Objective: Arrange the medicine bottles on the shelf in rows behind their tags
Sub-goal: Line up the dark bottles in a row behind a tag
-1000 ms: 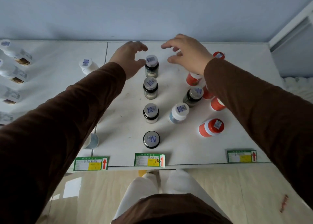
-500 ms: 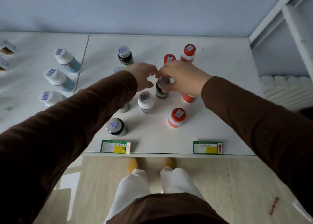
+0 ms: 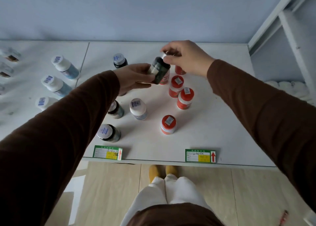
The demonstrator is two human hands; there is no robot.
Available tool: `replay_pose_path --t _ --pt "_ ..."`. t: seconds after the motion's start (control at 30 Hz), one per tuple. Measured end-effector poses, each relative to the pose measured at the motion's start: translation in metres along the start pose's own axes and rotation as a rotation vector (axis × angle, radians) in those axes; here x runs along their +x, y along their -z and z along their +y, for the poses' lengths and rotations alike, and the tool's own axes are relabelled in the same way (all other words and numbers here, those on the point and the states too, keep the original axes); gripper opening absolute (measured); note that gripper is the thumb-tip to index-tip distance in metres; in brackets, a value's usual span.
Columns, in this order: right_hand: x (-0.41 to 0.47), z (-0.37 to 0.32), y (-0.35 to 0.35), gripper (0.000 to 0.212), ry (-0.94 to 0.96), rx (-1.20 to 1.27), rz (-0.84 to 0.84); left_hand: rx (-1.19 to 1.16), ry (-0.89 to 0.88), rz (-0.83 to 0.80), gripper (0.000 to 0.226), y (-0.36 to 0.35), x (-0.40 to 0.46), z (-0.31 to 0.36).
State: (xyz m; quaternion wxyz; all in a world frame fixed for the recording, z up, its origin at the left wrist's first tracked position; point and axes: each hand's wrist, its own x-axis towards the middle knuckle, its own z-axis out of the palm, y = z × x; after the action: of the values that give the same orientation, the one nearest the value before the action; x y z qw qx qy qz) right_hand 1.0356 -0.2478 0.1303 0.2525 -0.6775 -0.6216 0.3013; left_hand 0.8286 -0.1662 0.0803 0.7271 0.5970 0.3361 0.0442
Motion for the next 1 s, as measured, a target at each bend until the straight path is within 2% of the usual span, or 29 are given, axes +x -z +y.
replay_pose_path --t 0.1,0.2,0.33,0.43,0.53,0.63,0.77,0.9,1.0 --pt "0.005 -0.009 0.011 0.033 -0.055 0.141 0.058 -0.323 -0.046 -0.058 0.040 0.001 -0.001 0.007" --pt "0.009 -0.018 0.015 0.042 -0.095 0.222 0.121 -0.523 -0.011 -0.130 0.043 0.001 0.001 0.012" --pt "0.015 -0.026 0.018 0.048 -0.101 0.268 0.161 -0.616 -0.008 -0.198 0.045 -0.001 0.004 0.017" --pt "0.019 -0.029 0.021 0.049 -0.083 0.225 0.164 -0.586 -0.040 -0.126 0.043 -0.002 0.003 0.025" --pt "0.024 -0.032 0.025 0.043 -0.058 0.199 0.131 -0.446 -0.144 -0.002 0.038 0.004 0.002 0.035" --pt "0.034 -0.041 0.024 0.038 -0.009 0.195 0.105 -0.165 -0.200 0.078 0.038 0.016 -0.001 0.048" --pt "0.061 -0.060 0.014 0.034 0.079 0.058 0.205 0.177 -0.243 0.246 0.038 0.045 0.002 0.067" --pt "0.101 -0.074 -0.006 0.032 0.098 -0.126 0.206 0.451 -0.185 0.330 0.050 0.099 0.012 0.075" --pt "0.128 -0.076 -0.028 0.035 0.052 -0.219 0.186 0.633 -0.134 0.422 0.047 0.138 0.019 0.069"
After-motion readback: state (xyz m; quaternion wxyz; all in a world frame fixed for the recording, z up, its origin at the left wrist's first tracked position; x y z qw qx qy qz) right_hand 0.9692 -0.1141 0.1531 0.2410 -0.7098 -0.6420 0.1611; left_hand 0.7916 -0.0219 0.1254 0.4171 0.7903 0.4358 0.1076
